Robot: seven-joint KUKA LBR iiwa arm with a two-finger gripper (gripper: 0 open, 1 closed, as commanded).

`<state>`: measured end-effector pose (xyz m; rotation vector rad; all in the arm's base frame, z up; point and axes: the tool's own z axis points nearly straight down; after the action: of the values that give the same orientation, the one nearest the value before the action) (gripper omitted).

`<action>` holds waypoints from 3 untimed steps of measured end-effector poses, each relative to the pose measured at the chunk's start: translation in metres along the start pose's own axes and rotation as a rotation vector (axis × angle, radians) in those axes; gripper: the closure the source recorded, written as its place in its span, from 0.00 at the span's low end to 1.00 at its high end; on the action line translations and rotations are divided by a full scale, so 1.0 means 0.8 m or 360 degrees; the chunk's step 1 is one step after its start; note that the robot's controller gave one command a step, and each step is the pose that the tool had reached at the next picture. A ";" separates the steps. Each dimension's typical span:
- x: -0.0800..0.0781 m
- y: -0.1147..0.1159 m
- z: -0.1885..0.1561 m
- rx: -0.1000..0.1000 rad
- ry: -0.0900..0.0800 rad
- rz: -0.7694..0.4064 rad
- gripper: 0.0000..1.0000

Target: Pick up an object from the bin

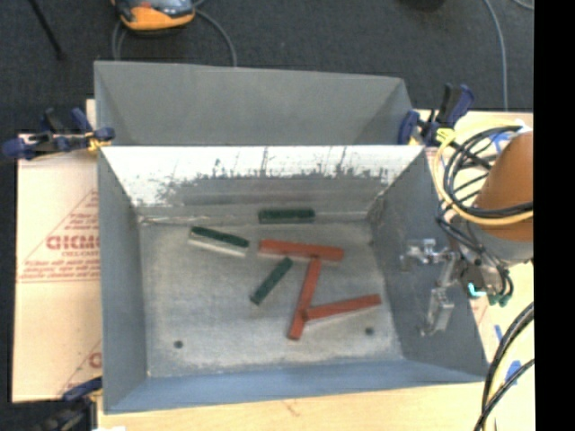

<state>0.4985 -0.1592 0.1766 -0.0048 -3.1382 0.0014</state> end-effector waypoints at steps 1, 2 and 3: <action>-0.002 0.000 -0.004 0.0003 -0.0011 -0.0005 0.00; -0.025 0.010 0.048 0.0005 -0.0026 0.0021 0.00; -0.002 0.035 0.133 0.0001 -0.0011 0.0140 1.00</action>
Offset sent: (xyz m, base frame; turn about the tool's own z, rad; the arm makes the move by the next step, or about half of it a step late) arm 0.0389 0.0227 -0.1066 0.0324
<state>0.5001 -0.1311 0.0704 -0.1429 -3.1418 0.0031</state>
